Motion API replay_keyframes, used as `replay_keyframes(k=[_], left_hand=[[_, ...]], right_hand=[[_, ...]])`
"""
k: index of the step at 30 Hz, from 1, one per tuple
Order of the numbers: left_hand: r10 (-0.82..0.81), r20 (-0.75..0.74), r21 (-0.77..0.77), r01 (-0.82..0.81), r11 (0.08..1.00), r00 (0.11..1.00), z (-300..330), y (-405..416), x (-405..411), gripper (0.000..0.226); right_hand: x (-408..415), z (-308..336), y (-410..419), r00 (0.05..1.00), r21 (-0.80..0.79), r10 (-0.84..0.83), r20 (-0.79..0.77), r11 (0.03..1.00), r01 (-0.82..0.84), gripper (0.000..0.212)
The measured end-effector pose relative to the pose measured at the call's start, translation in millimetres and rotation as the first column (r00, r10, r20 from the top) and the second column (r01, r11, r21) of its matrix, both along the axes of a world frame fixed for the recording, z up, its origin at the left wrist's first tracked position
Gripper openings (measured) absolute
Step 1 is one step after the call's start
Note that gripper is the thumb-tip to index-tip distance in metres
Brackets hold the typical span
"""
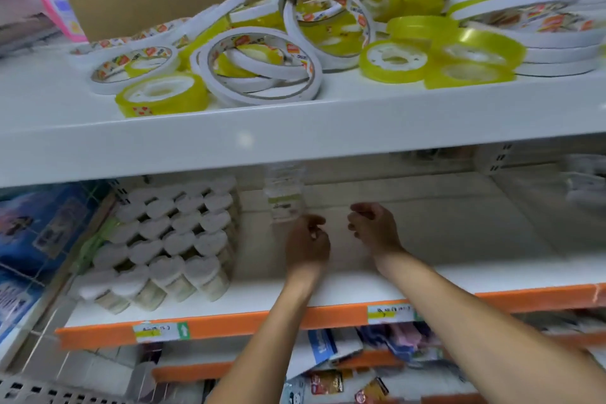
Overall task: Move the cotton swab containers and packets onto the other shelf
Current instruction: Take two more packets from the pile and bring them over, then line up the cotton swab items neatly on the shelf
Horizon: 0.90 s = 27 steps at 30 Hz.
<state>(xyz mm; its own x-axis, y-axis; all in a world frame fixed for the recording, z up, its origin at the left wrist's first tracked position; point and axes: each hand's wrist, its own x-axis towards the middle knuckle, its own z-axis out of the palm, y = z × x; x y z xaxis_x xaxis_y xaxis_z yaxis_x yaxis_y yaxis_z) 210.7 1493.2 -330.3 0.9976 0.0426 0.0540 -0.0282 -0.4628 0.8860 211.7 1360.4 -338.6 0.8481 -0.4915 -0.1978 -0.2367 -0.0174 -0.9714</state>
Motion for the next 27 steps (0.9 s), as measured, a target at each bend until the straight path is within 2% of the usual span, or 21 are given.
replay_keyframes(k=[11,23,27], left_hand=[[-0.26,0.036,0.056,0.258,0.964,0.965,14.1,-147.6,-46.8,0.029],[-0.582,0.004,0.078,0.58,0.811,0.813,26.0,-311.9,-145.7,0.022],[-0.656,-0.003,0.008,0.656,0.755,0.755,24.2,-362.3,-177.8,0.021]], right_hand=[[-95.5,23.3,-127.8,0.983,0.116,-0.184,-0.009,0.976,0.184,0.021],[-234.8,29.4,-280.0,0.93,0.134,-0.365,-0.048,0.92,0.368,0.017],[-280.4,30.9,-323.6,0.9,0.134,-0.432,-0.058,0.89,0.436,0.017]])
